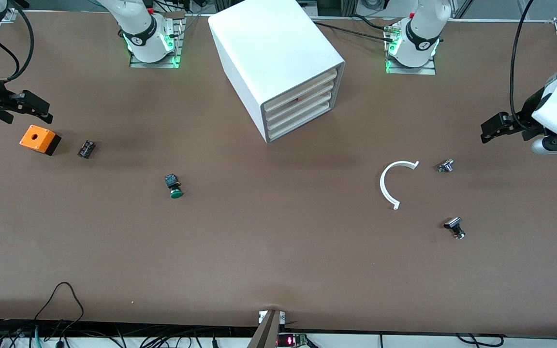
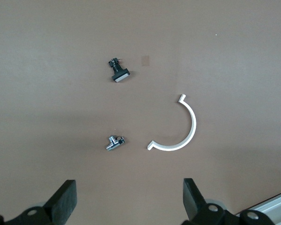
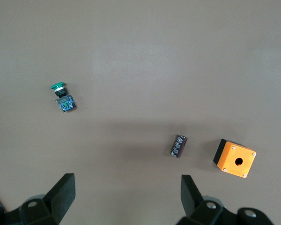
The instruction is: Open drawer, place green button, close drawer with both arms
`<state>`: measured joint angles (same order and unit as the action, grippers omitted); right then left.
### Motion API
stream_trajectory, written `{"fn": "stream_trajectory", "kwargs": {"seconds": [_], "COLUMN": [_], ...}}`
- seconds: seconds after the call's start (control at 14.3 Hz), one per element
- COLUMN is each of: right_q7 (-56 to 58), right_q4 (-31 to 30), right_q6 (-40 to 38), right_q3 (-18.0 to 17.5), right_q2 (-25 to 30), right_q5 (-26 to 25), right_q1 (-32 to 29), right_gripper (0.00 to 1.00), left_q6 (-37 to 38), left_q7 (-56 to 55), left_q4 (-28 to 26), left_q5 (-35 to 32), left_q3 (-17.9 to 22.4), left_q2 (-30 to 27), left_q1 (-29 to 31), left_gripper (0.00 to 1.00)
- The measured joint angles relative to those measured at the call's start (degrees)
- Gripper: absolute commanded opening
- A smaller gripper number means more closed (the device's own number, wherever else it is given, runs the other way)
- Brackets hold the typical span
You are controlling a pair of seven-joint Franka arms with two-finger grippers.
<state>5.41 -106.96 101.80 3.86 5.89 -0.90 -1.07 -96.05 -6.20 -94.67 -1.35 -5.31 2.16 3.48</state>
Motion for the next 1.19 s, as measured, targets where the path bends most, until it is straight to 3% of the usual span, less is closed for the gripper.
{"fn": "stream_trajectory", "kwargs": {"seconds": [1.19], "right_q7": [-1.7], "right_q4": [0.1], "right_q6": [0.0], "right_q3": [0.5], "right_q2": [-0.4], "right_q5": [0.0], "right_q1": [-0.3], "right_gripper": [1.00], "left_q6": [-0.7], "left_q7": [0.0], "left_q4": [0.4], "left_q5": [0.0], "left_q3": [-0.1], "left_q2": [1.0], "left_q1": [0.0], "left_gripper": [1.00]}}
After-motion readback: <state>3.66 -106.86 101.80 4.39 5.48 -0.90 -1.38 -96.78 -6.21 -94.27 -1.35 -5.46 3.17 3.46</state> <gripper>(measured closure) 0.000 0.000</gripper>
